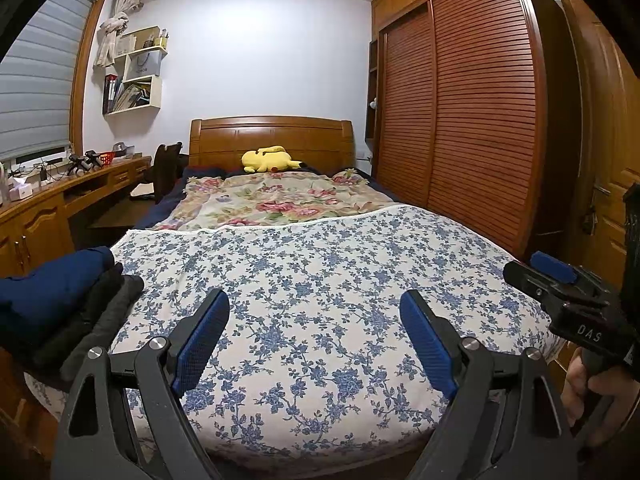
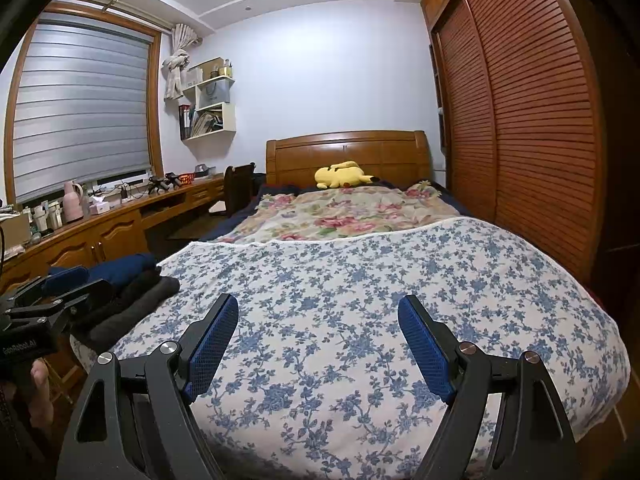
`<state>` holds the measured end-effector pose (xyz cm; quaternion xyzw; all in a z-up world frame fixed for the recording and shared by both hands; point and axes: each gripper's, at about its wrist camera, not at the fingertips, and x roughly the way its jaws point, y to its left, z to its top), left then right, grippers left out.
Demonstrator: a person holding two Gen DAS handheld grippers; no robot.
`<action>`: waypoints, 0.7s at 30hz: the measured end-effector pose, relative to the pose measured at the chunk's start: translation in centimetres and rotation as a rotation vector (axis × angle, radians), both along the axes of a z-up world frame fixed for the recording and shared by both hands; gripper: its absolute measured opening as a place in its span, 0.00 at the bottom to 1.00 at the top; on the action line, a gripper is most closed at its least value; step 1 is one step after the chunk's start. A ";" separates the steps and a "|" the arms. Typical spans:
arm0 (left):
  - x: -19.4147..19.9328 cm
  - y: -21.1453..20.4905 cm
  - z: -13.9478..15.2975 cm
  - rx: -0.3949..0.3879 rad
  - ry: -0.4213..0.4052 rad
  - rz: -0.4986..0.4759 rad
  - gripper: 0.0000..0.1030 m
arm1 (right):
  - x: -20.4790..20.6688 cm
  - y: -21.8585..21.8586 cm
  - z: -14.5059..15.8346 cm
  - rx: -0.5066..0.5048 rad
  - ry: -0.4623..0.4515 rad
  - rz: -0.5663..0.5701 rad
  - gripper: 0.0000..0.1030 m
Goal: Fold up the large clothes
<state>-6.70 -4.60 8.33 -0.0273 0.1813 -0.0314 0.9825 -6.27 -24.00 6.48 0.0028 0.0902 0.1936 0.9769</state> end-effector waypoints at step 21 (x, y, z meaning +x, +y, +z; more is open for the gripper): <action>-0.1 0.9 0.2 -0.002 0.001 0.008 0.85 | -0.1 0.0 0.0 -0.003 -0.004 0.003 0.81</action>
